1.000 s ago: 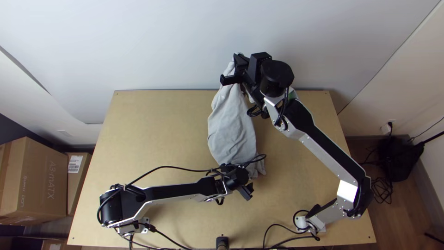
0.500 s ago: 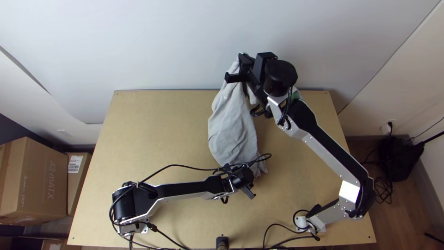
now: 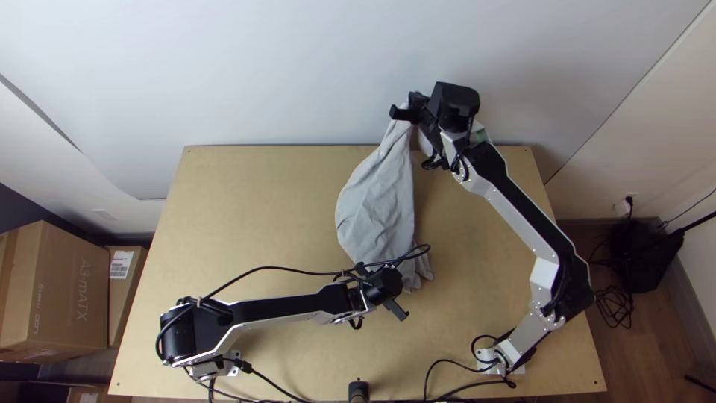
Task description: Fold the t-shirt
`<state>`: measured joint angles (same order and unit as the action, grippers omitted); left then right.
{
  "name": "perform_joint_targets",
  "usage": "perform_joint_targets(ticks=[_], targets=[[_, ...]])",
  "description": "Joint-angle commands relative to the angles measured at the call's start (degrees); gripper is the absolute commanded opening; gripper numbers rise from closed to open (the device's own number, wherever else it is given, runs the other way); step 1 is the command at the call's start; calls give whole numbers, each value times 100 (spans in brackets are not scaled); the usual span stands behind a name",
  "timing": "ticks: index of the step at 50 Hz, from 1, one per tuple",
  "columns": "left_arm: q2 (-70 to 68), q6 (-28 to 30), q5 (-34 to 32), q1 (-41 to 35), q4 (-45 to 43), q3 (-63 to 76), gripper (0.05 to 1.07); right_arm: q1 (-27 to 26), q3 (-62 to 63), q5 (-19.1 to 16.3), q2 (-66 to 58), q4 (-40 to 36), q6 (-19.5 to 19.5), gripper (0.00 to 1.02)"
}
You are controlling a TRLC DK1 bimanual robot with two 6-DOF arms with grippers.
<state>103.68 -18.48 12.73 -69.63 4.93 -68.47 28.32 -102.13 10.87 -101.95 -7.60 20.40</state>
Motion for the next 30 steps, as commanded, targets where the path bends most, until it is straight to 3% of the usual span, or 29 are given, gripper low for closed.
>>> perform_joint_targets(ticks=[1,16,22,30], targets=[[-392,-94,19,54,8,229,8,-81,70,-33,-123,197,122,2],[-1368,204,-95,423,500,756,8,-318,132,-85,-510,259,280,2],[-2168,477,-429,907,764,1143,8,-415,325,-94,-589,250,359,2],[-3293,943,-1387,1680,1414,1670,8,-590,764,-217,-721,232,544,2]])
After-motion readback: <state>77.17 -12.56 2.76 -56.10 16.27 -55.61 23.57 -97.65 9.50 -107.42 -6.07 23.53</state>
